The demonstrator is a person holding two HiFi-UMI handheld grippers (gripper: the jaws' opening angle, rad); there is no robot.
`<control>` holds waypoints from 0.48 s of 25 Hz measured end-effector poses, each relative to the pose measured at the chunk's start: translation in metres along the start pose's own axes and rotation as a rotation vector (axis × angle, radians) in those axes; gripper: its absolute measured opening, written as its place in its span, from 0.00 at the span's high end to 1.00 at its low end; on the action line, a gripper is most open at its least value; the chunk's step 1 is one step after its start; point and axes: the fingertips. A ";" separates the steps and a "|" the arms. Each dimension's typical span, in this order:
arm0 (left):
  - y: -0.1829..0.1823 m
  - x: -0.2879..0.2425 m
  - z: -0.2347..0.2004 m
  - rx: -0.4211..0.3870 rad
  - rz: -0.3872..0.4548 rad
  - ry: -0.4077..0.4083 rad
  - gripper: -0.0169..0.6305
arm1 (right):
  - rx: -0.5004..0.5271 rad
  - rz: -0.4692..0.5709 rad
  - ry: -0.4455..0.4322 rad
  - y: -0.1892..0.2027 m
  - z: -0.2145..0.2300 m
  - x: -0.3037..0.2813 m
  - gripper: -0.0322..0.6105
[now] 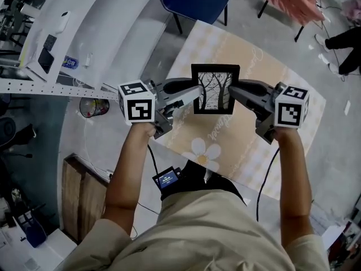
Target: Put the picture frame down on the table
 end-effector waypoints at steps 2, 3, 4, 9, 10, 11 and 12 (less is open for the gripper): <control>0.010 0.000 -0.014 0.030 -0.013 -0.012 0.87 | -0.026 -0.017 0.008 0.009 0.011 -0.007 0.85; 0.013 0.000 -0.022 0.041 -0.019 -0.016 0.87 | -0.037 -0.022 0.013 0.012 0.017 -0.010 0.85; 0.015 -0.001 -0.030 0.048 -0.026 -0.020 0.87 | -0.044 -0.025 0.019 0.013 0.023 -0.014 0.85; 0.027 -0.005 -0.068 0.081 -0.061 -0.044 0.87 | -0.084 -0.042 0.050 0.026 0.055 -0.032 0.85; 0.030 -0.006 -0.076 0.091 -0.066 -0.050 0.87 | -0.093 -0.046 0.057 0.030 0.061 -0.035 0.85; 0.034 -0.008 -0.083 0.102 -0.072 -0.055 0.87 | -0.103 -0.049 0.063 0.034 0.067 -0.038 0.85; 0.038 -0.010 -0.089 0.114 -0.078 -0.059 0.87 | -0.113 -0.053 0.070 0.037 0.073 -0.040 0.85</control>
Point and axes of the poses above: the fingertips, and each gripper's own axes: x backward along the fingers, z to its right, y out of its underside, and after that the axes turned 4 degrees about y, right-handed
